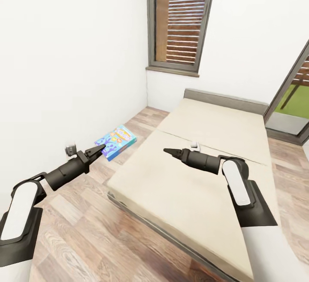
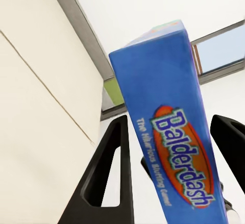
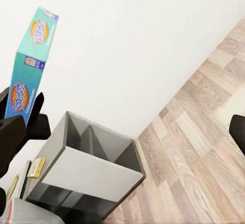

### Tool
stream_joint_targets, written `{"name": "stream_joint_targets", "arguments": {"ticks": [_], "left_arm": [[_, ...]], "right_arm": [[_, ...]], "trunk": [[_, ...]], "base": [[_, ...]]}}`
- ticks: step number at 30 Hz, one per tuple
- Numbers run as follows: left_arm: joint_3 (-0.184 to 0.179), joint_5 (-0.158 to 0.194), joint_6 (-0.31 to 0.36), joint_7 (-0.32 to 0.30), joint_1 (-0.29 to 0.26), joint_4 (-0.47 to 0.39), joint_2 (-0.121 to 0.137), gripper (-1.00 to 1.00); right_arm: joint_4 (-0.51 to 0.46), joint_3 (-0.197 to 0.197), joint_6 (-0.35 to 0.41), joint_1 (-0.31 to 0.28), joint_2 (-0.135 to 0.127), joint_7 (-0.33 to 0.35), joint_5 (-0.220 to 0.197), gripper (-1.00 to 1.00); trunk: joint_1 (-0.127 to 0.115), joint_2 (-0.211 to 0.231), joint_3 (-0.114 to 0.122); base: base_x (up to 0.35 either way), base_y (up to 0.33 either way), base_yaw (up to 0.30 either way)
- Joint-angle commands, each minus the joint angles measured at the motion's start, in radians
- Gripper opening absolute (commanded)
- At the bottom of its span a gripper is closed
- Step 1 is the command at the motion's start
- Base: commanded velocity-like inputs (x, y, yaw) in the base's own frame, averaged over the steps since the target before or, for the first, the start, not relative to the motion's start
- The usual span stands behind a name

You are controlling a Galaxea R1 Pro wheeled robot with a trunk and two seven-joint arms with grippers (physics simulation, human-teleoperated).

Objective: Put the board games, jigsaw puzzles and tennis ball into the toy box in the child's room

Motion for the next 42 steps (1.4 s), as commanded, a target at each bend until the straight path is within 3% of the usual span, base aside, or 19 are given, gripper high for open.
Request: {"name": "stream_joint_targets", "arguments": {"ticks": [1,12,42], "left_arm": [[0.001,-0.004,0.005,-0.01,-0.001,0.001,-0.001,-1.0],[0.0,-0.008,0.005,-0.009,-0.001,0.004,-0.002,-1.0],[0.009,-0.009,0.005,-0.008,-0.001,0.006,-0.002,-1.0]], "right_arm": [[0.0,0.008,0.002,-0.001,-0.001,0.01,0.01,1.0],[0.0,0.038,0.002,-0.001,-0.002,0.009,0.007,1.0],[0.0,0.044,0.002,-0.002,-0.008,0.009,0.008,1.0]], "trunk": [[-0.004,0.007,0.003],[-0.046,0.084,0.042],[-0.161,0.294,0.148]], "base": [[0.0,0.0,0.284],[0.0,0.0,0.285],[0.0,0.0,0.286]]}}
